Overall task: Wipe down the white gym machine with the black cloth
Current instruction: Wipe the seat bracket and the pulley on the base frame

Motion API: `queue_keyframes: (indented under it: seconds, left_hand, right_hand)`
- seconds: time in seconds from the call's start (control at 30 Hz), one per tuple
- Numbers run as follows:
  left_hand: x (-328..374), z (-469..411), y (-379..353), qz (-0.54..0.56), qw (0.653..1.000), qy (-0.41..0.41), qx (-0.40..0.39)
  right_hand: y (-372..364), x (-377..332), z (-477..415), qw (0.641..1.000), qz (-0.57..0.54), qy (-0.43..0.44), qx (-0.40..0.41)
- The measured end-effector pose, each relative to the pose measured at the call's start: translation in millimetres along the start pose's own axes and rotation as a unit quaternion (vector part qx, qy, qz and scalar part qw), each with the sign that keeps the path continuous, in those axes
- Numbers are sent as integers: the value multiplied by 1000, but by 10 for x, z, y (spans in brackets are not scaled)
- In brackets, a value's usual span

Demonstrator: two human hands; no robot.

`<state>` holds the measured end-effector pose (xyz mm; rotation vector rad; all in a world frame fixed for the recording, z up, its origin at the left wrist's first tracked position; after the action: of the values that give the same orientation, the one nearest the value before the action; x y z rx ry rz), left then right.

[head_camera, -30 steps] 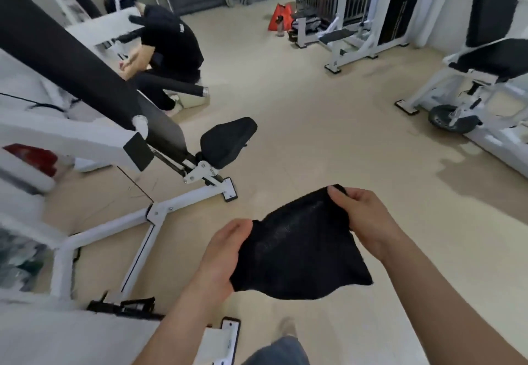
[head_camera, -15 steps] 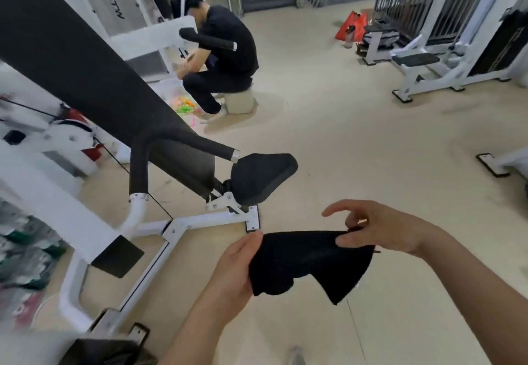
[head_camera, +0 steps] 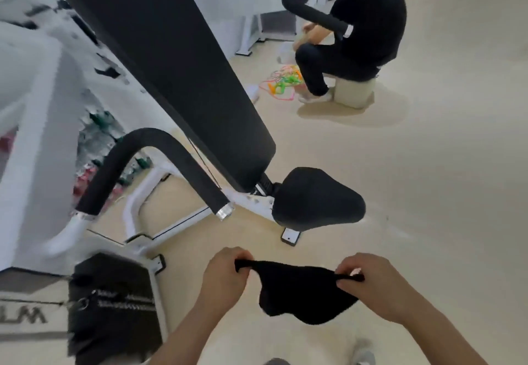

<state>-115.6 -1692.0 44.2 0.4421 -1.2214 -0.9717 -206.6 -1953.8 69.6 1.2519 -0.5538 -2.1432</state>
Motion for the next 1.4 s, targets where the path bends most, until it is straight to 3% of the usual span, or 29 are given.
queue_keyframes:
  seconds: [0.13, 0.23, 0.33, 0.47, 0.57, 0.7, 0.77, 0.9, 1.2, 1.4]
  left_hand:
    - [-101, -248, -35, 62, 966, 156, 195]
    - [-246, -502, -247, 201, 920, 258, 218]
    - [-412, -808, -458, 268, 891, 292, 222]
    - [-729, -1229, -593, 292, 898, 274, 184]
    - [-1055, -1511, -728, 259, 919, 267, 130]
    - [-1466, -1856, -954, 174, 949, 239, 106]
    - [-1643, -2099, -1136, 126, 966, 203, 99]
    - [-2128, -2749, -1610, 143, 976, 130, 105]
    - [-3120, -4021, -2485, 277, 942, -60, 181]
    - [-3312, -4609, -2625, 386, 901, -121, 155]
  right_hand:
    - [25, -53, -549, 994, -87, 68, -6]
    - [-139, -75, -962, 989, -118, 93, -8]
    - [-395, 48, -1369, 985, -148, 78, 41]
    - [-898, 192, -1804, 978, -183, 59, 86]
    - [-1308, 247, -2114, 967, -209, 95, 110]
    - [-1917, 278, -2513, 973, -99, 184, 99]
    - [-2214, 336, -2741, 962, -49, 228, 139]
    - [-2974, 521, -3460, 938, 56, 275, 203]
    - [-3719, 1094, -5019, 874, 180, 271, 359]
    - [-3537, 1136, -5491, 849, 244, 228, 409]
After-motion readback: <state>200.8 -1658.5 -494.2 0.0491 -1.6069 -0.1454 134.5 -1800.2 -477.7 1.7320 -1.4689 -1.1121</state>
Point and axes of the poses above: each hand's wrist, its own z-axis away from the middle knuckle, its own y-axis out of the back of the hand, x = y × z, the point moved 6 cm from there along -z, towards the middle knuckle, and after that the axes turned 1 degree about z, right-handed, at the moved point
